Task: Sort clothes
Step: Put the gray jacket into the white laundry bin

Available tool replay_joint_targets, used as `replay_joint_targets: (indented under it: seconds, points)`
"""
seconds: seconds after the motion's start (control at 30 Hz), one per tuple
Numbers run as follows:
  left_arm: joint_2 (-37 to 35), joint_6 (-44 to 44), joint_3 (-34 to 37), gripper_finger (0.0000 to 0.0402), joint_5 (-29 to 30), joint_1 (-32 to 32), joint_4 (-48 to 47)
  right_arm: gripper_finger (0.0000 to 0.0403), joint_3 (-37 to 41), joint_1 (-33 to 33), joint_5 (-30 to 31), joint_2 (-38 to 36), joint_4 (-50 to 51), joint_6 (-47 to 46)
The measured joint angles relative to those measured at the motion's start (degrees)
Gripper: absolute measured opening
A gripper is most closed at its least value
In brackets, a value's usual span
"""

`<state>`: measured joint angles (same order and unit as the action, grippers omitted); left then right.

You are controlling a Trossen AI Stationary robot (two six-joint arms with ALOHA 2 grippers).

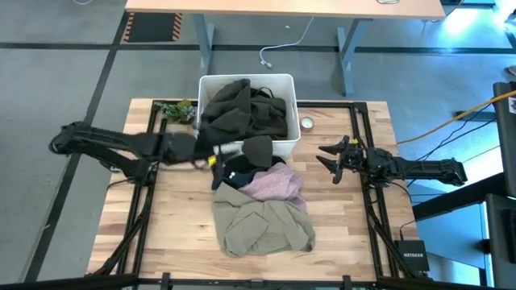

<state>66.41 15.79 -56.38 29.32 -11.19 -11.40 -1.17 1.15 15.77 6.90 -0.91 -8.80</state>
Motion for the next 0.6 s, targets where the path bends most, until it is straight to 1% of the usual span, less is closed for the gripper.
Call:
replay_joint_targets:
  seconds: [0.07,0.13,0.2,0.27,0.33,0.47,0.53,0.6]
  points:
    - [2.3,2.1,1.5,0.0186,3.5,-2.8,-0.4,0.0214,0.0,0.0,0.0,0.0,-0.1,0.0]
    - [5.3,5.3,2.4,0.0186,8.6,-4.7,-0.2,0.0214,0.0,0.0,0.0,0.0,-0.1,0.0]
    - [8.9,8.1,3.1,0.0186,14.0,-5.8,-0.1,0.0214,0.0,0.0,0.0,0.0,-0.1,0.0]
    - [13.1,9.4,3.5,0.0186,17.2,-6.1,-0.3,0.0214,0.0,0.0,0.0,0.0,-0.2,0.0]
    - [16.8,9.5,3.5,0.0186,18.5,-5.6,-0.1,0.0214,0.0,0.0,0.1,0.0,-0.3,0.0]
    - [23.5,9.4,3.4,0.0186,18.9,-3.2,0.3,0.0214,0.0,0.0,0.2,0.0,-0.5,0.3]
    - [25.7,9.5,3.4,0.0186,19.6,-1.7,1.1,0.0214,0.0,0.0,0.2,0.0,-0.7,0.4]
    - [27.0,8.5,3.4,0.0186,20.2,-0.2,4.2,0.0214,0.0,0.0,0.2,0.0,-0.7,0.5]
